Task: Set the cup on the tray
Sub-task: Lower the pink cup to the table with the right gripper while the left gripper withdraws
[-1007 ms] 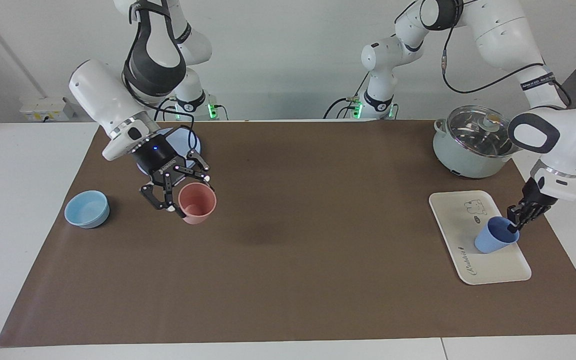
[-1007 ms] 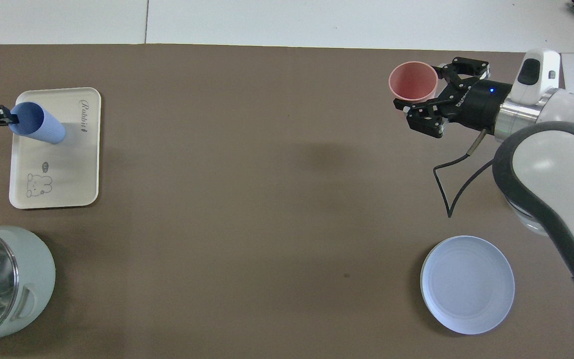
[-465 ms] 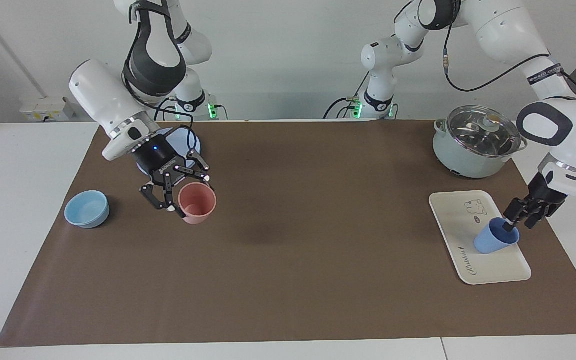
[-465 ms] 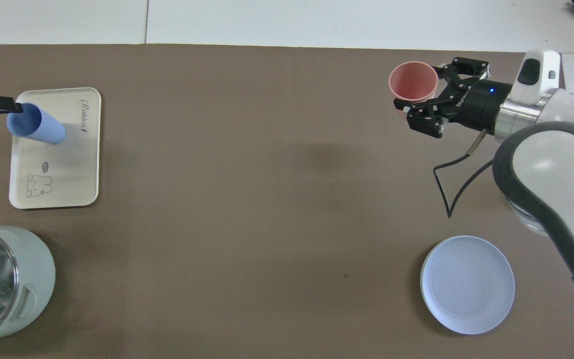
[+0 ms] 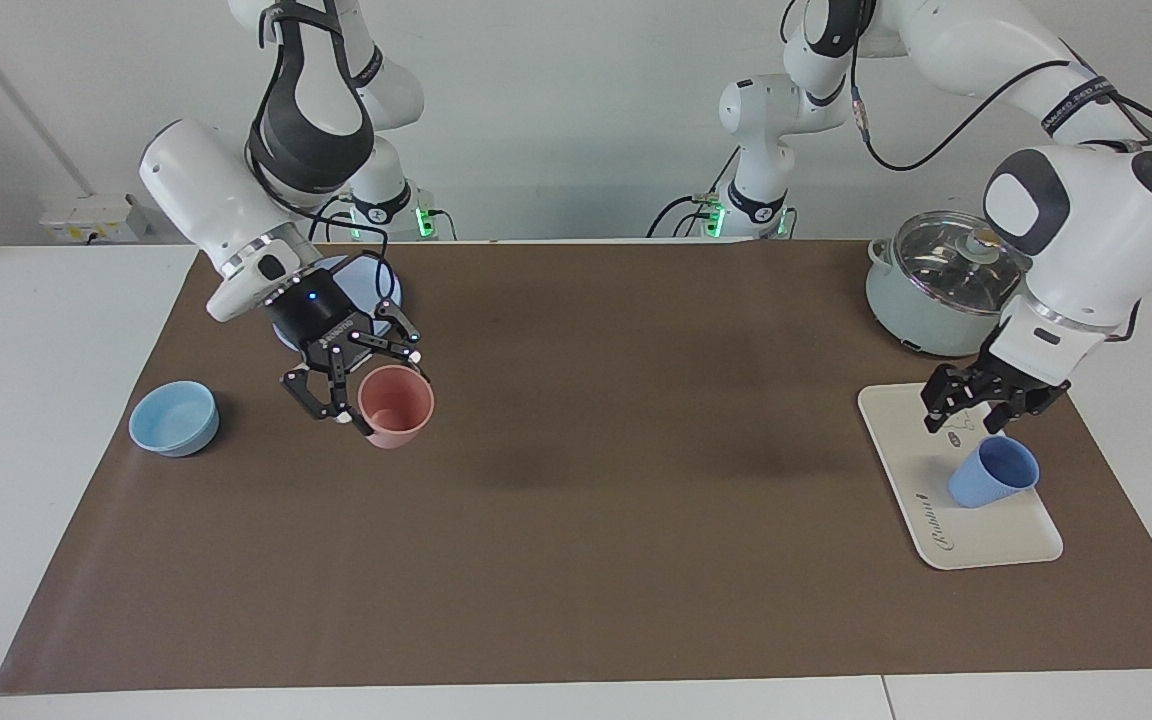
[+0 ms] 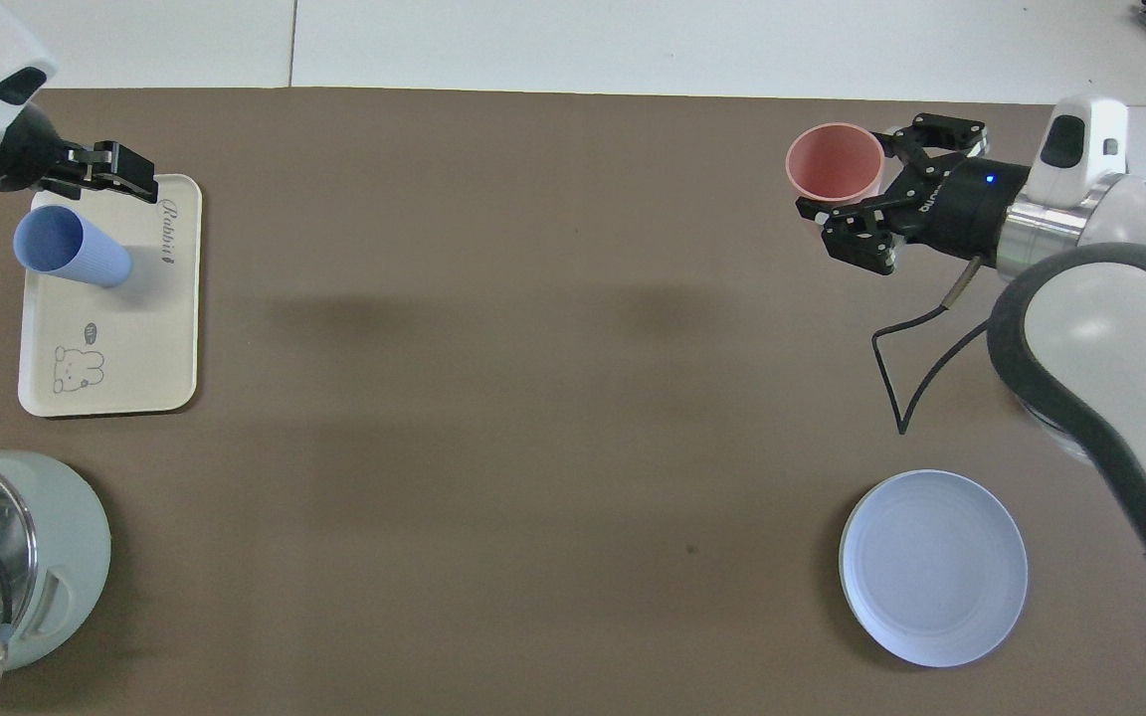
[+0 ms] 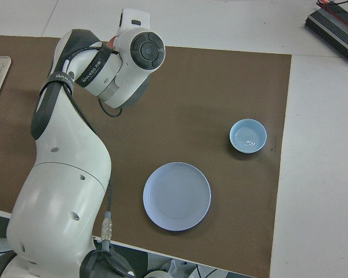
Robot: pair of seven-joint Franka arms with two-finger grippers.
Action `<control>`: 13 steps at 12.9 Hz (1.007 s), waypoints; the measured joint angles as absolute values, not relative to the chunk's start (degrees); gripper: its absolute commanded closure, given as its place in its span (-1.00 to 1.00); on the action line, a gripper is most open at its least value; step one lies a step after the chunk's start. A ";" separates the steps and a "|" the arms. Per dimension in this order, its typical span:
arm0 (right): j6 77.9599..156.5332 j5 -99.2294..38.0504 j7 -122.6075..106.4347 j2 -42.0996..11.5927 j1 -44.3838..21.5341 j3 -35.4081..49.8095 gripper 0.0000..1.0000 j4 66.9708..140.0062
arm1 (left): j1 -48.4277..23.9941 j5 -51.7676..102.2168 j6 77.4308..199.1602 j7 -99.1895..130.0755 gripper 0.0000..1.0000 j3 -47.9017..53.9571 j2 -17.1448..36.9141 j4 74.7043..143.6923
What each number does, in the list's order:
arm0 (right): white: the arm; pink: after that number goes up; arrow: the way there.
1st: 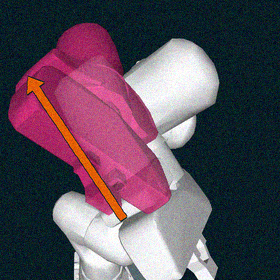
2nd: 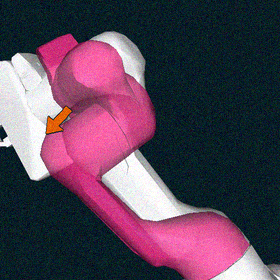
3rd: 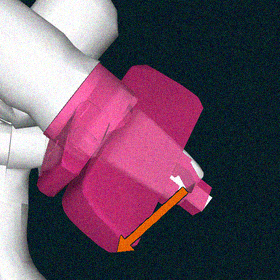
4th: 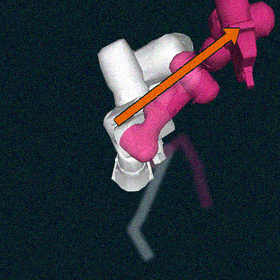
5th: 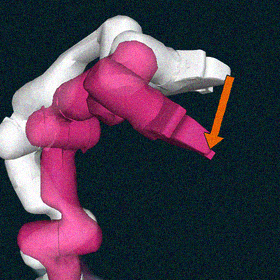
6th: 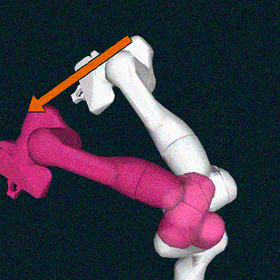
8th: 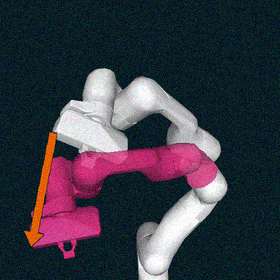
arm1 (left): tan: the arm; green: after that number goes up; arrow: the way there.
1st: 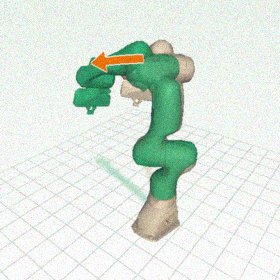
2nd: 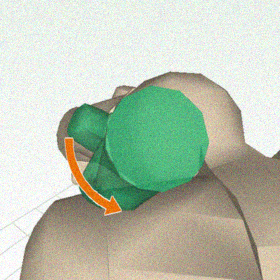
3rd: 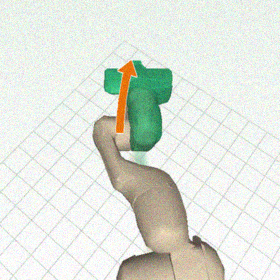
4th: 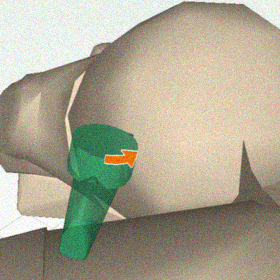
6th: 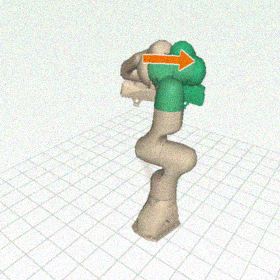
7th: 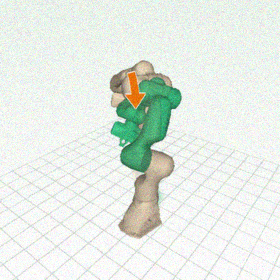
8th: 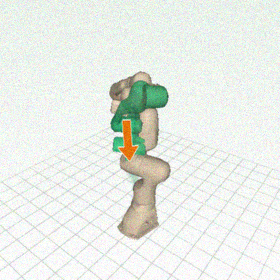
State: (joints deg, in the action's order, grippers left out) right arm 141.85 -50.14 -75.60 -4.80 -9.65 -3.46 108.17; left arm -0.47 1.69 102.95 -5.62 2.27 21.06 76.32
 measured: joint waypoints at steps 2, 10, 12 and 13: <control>140.55 -49.14 -75.57 -4.26 -6.89 -3.48 1.00 108.19 | -3.03 1.54 100.27 -5.15 -0.58 2.32 19.55 75.39; 131.77 -76.59 -109.17 -14.74 6.56 -3.48 1.00 110.42 | -4.00 1.38 91.81 -5.03 -0.56 2.36 3.32 85.56; 129.07 -82.48 -114.66 -17.89 8.18 -3.47 1.00 109.90 | -3.94 1.30 91.78 -5.03 -0.80 2.00 -0.13 89.81; 127.23 -85.31 -118.99 -20.23 9.22 -3.47 1.00 109.19 | -3.90 1.28 91.78 -5.03 -1.00 1.81 -1.31 91.01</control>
